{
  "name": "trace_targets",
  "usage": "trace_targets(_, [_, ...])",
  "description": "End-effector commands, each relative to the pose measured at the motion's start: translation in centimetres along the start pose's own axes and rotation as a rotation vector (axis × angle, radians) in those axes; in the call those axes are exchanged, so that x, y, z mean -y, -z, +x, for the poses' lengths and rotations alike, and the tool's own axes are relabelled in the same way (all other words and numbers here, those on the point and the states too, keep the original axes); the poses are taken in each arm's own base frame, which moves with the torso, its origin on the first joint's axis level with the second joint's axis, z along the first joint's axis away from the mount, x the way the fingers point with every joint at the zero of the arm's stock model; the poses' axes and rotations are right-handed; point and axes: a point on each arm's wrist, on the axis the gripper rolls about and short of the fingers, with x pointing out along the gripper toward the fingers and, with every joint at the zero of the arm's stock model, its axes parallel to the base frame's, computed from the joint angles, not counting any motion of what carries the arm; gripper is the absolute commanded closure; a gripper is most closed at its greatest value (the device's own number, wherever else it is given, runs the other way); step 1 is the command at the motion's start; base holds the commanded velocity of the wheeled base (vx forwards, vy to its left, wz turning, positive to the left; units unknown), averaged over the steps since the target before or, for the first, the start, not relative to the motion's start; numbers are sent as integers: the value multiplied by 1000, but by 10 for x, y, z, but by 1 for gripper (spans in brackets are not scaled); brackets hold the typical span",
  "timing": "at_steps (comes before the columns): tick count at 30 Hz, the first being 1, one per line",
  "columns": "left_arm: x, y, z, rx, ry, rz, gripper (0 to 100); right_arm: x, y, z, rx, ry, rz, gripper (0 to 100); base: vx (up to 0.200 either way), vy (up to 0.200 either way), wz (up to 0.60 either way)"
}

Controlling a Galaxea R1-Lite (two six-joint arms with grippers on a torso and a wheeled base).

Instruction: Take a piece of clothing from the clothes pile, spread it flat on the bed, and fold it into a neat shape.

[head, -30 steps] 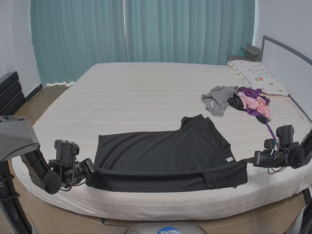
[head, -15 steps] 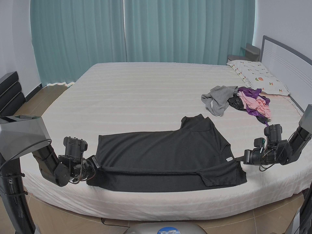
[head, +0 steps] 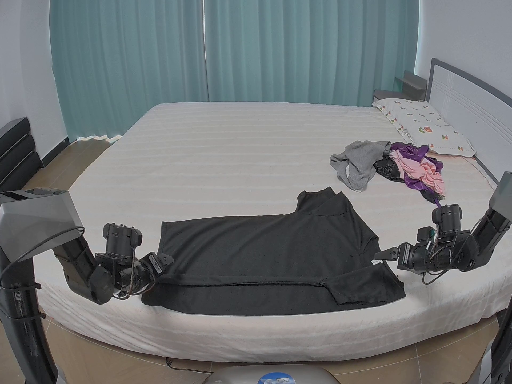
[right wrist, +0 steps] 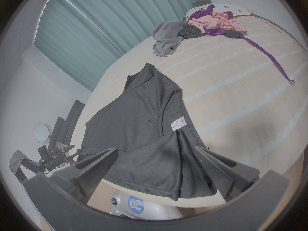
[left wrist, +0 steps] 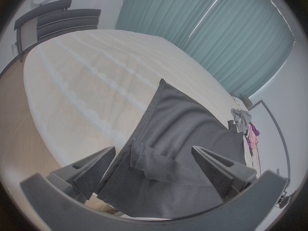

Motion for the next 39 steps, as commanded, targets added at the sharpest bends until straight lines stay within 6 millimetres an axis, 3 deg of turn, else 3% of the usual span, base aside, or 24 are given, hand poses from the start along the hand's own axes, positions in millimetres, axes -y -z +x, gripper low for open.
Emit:
trace_targets(1, [-1, -17, -22, 58, 24, -29, 0, -8, 2, -24, 27, -24, 9, 0, 0, 0, 0])
trace_targets(9, [0, -20, -51, 87, 73, -144, 0, -14, 19, -50, -7, -93, 136, 0, 0, 0, 0])
trace_targets(20, [-7, -11, -53, -20, 113, -168, 0, -2, 32, -40, -70, -61, 205, 0, 164, 0, 0])
trace_targets(32, [-4, 4, -68, -151, 159, -180, 0, -1, 41, -41, -106, -69, 215, 0, 0, 0, 0])
trace_targets(39, [-2, 13, -65, -246, 103, -166, 0, -1, 44, -40, -120, -70, 215, 0, 0, 0, 0])
